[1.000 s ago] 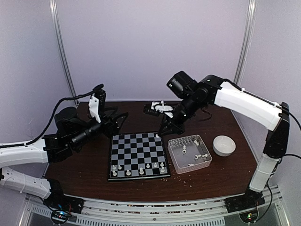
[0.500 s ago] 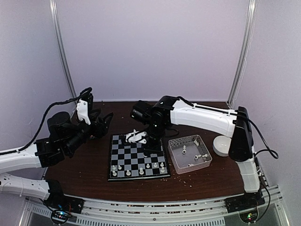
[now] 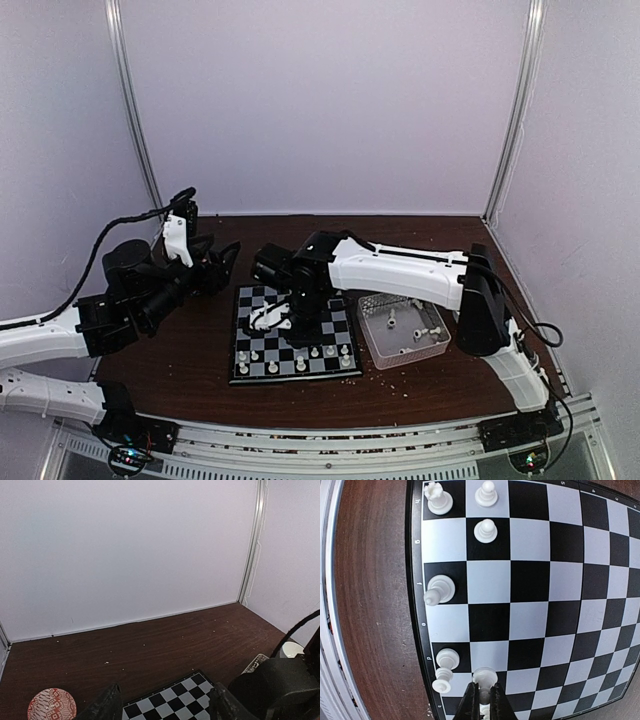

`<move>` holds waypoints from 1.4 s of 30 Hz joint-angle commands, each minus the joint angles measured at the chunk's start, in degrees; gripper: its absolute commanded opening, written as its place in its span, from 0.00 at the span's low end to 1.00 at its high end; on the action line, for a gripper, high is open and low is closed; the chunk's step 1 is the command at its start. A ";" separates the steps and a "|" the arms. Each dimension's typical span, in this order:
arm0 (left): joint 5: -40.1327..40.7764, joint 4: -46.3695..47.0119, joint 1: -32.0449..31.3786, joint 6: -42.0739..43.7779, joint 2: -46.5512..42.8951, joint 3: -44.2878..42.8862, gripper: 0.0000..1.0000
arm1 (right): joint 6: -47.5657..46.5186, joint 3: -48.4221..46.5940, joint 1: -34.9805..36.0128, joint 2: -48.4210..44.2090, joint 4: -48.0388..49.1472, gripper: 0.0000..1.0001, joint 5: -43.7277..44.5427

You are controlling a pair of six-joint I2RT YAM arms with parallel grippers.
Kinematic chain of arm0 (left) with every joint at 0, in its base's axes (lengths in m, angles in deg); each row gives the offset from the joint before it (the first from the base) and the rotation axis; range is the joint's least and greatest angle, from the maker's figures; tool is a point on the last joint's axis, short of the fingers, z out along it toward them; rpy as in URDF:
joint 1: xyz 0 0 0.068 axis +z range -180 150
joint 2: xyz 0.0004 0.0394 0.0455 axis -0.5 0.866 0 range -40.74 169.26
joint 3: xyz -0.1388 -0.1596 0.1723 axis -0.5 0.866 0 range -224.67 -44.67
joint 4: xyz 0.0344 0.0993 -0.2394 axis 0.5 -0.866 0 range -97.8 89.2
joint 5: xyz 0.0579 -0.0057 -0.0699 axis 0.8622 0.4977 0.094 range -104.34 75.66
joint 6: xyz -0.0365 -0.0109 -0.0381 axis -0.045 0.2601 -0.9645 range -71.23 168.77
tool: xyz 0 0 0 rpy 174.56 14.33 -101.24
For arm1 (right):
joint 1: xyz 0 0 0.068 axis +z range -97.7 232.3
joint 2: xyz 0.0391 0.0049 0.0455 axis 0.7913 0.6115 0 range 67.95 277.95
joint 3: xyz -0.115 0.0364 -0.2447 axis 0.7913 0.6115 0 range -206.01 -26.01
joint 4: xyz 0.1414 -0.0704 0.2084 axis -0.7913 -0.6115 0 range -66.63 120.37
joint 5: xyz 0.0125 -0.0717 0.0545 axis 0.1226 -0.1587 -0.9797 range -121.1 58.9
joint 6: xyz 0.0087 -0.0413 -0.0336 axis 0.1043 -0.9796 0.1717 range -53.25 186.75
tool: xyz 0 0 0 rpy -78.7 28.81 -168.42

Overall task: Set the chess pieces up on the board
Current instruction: Place the chess piece on the chessboard.

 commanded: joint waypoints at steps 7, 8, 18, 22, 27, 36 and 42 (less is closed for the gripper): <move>0.70 1.42 0.27 -1.78 -0.77 0.71 0.60 | -0.15 -0.88 -0.12 2.81 -0.61 0.00 2.79; 0.71 1.46 0.28 -1.91 -0.84 0.81 0.60 | -0.13 -0.94 -0.07 3.05 -0.56 0.00 2.74; 0.31 1.87 0.28 -3.15 -0.39 1.15 0.60 | 0.31 -1.05 -0.12 4.05 -0.24 0.01 1.18; 0.35 1.75 0.28 -3.12 -0.26 1.12 0.60 | 0.47 -0.88 -0.13 4.24 -0.09 0.06 1.30; 0.22 1.44 0.28 -3.12 -0.16 0.96 0.60 | 0.59 -0.96 -0.08 3.65 -0.07 0.11 2.40; -0.14 1.41 0.26 -2.95 0.96 0.29 0.60 | 0.38 -0.96 -0.07 -1.88 -0.25 0.22 3.08; -0.39 1.51 0.28 -2.18 2.04 -0.70 0.60 | -0.79 0.20 -1.14 -7.90 -2.32 0.23 5.05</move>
